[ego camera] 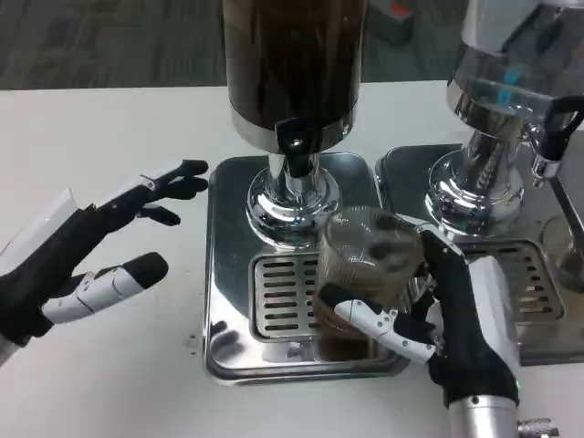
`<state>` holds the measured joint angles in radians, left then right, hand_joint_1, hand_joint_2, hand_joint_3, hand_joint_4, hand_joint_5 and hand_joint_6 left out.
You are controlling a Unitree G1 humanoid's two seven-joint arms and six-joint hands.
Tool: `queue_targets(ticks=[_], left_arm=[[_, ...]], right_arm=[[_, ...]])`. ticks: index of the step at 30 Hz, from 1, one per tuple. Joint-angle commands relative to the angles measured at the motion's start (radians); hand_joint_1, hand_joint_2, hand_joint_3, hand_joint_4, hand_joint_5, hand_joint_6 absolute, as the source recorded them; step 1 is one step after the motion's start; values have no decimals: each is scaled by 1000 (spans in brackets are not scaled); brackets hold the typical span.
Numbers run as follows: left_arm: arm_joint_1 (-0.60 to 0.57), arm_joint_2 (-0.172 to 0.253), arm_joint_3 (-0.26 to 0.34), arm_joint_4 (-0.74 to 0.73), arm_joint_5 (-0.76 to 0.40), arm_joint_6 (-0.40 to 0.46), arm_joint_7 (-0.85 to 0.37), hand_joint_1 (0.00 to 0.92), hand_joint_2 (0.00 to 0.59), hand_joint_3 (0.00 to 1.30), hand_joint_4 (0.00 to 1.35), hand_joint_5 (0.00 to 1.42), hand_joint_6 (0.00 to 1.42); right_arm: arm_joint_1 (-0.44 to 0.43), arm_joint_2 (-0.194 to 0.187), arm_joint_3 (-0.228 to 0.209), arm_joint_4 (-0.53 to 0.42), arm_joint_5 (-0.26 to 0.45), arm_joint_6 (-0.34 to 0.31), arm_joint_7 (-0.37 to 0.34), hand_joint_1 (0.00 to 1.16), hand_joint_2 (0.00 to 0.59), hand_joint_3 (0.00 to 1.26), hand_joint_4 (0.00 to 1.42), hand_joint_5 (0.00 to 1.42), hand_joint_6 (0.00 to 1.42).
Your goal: Grasp the cup under the faucet to collect the drink, then remove the cup.
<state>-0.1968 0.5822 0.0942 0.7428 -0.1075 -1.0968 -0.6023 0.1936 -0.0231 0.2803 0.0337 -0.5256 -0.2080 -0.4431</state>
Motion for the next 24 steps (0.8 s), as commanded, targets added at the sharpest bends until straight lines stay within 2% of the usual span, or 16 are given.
queue_targets(ticks=[1,13,24], left_arm=[[9,-7,-6,4,20,-32,17,0,116,147,150,178,350],[82,-5,23,-42,139,-94,137,0,107,101,4,42,250],[170,19,71,-115,331,-133,303,0,95,62,0,0,205]], right_arm=[[47,-10,-18,-95,-17,-22,-14,727,248,420,610,812,1191],[151,-30,-58,-276,-47,10,27,725,245,429,610,822,1191],[197,-30,-73,-364,-43,10,67,719,242,436,610,824,1191]])
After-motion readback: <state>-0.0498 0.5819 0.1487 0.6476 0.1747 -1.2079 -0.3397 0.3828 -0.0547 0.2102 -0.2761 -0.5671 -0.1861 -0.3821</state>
